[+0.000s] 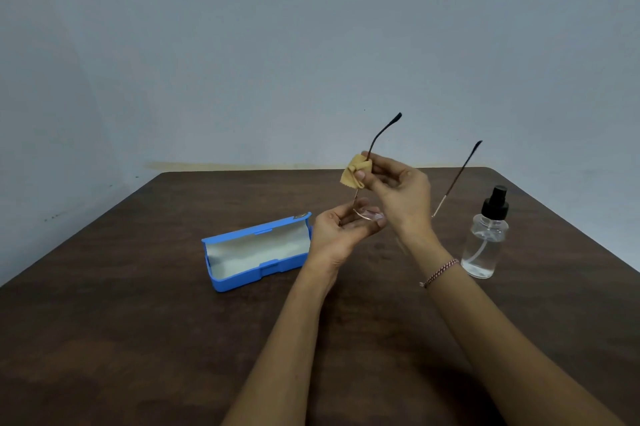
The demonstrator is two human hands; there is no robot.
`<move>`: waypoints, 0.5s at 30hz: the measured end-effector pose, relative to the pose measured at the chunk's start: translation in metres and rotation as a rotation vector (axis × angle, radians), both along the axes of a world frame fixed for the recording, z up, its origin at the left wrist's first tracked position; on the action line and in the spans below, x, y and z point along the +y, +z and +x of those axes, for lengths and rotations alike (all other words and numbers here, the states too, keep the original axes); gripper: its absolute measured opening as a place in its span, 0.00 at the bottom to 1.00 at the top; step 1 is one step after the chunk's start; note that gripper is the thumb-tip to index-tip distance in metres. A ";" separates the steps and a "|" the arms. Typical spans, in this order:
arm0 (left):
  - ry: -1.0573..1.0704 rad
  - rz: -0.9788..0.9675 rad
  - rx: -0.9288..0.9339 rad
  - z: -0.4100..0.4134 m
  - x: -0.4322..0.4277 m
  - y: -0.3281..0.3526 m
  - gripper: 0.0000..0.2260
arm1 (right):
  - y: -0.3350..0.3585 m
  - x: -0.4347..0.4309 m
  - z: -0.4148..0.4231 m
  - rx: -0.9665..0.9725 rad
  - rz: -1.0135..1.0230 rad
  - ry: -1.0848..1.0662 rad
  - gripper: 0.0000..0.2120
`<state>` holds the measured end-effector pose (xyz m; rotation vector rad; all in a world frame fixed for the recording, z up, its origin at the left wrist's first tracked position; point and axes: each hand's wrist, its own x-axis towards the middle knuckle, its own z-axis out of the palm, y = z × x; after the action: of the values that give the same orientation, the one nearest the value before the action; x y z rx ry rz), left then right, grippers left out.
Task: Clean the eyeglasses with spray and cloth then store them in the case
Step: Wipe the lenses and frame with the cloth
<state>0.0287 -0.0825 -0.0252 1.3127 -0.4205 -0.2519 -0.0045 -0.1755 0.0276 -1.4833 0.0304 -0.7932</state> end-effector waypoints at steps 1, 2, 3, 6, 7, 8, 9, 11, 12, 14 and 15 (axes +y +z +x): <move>0.004 0.036 -0.008 0.000 0.001 0.001 0.18 | -0.002 0.001 0.000 0.008 0.000 0.018 0.16; 0.009 0.063 -0.014 0.000 0.002 0.001 0.18 | -0.003 0.003 0.000 0.013 -0.001 0.036 0.17; 0.012 0.077 -0.018 0.001 0.003 0.001 0.18 | -0.005 0.004 0.000 0.011 0.002 0.053 0.17; 0.021 0.106 -0.027 0.000 0.005 0.002 0.17 | -0.008 0.005 0.002 0.001 0.018 0.105 0.18; 0.025 0.110 -0.030 0.000 0.005 0.003 0.15 | -0.008 0.005 0.002 0.008 0.010 0.117 0.18; 0.027 0.111 -0.036 -0.001 0.006 0.003 0.14 | -0.008 0.006 0.002 0.018 -0.006 0.126 0.16; 0.031 0.115 -0.041 -0.001 0.006 0.004 0.12 | -0.008 0.006 0.002 0.025 -0.023 0.135 0.15; 0.040 0.119 -0.039 -0.002 0.006 0.006 0.11 | -0.008 0.008 0.002 0.026 -0.041 0.133 0.13; 0.046 0.120 -0.037 -0.002 0.005 0.006 0.11 | -0.008 0.008 0.003 0.023 -0.042 0.123 0.12; 0.050 0.136 -0.027 -0.003 0.004 0.006 0.12 | -0.008 0.007 0.004 0.026 -0.036 0.106 0.12; 0.047 0.152 -0.022 -0.003 0.004 0.006 0.12 | -0.007 0.007 0.003 0.029 -0.037 0.097 0.12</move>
<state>0.0258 -0.0785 -0.0190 1.4737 -0.3950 -0.2338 -0.0011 -0.1689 0.0202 -1.5193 -0.0349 -0.6970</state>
